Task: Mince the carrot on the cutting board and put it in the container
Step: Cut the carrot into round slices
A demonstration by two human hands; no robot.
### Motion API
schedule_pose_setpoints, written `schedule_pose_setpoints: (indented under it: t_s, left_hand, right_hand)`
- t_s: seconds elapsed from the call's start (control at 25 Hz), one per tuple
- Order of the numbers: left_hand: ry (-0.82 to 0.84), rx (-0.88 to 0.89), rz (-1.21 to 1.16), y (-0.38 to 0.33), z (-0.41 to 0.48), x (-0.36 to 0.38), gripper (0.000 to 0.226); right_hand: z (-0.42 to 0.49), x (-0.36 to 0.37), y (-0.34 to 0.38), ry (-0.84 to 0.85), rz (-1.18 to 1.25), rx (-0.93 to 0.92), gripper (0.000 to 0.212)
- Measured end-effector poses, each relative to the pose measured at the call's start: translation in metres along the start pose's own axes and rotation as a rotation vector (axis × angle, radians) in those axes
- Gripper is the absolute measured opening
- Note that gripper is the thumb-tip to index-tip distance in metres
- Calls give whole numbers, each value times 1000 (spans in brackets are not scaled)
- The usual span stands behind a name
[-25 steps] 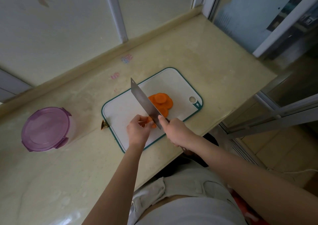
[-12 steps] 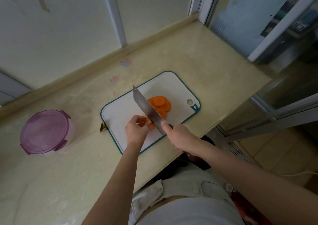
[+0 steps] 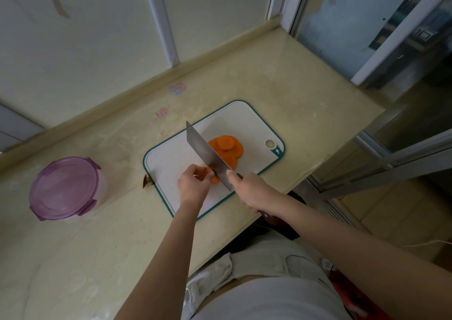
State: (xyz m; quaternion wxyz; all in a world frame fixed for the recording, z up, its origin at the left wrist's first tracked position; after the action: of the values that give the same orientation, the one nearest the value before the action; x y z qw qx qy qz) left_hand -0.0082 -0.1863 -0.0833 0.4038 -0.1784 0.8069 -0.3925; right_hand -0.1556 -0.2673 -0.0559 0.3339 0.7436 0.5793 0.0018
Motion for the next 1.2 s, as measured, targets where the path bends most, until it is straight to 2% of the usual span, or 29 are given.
schedule_pose_setpoints:
  t_s: [0.16,0.4,0.6,0.76,0.92,1.2]
  left_hand:
    - [-10,6,-7,1,2,-1,13]
    - [3,30,-54,3,-5,4,17]
    - [-27,33,-128,0,-10,5,14]
    - [-17,27,-111,-1,-7,4,14]
    - [-8,37,-75,0,-6,5,14]
    - [5,29,-78,1,-2,3,11]
  right_hand:
    - [1,2,17,-24,-72,-80,54]
    - [3,0,18,-25,-42,-58,51]
    - [-9,4,22,-37,-83,-169,48]
    - [-15,3,2,-29,-68,-134,48]
    - [-12,1,-21,-68,-3,-20,50]
    - [-10,1,-6,-14,-81,-101,49]
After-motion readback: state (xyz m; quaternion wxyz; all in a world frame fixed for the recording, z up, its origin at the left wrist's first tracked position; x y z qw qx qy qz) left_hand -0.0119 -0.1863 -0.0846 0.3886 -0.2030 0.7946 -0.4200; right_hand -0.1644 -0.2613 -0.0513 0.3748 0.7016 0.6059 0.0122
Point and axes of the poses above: each hand's wrist, its own z-axis towards the middle knuckle, its own x-axis out of the palm, y = z × x, the point moved 10 cm from there along z, towards the middle knuckle, and after that the axes turned 3 degrees about x, right-handed, at the moved point
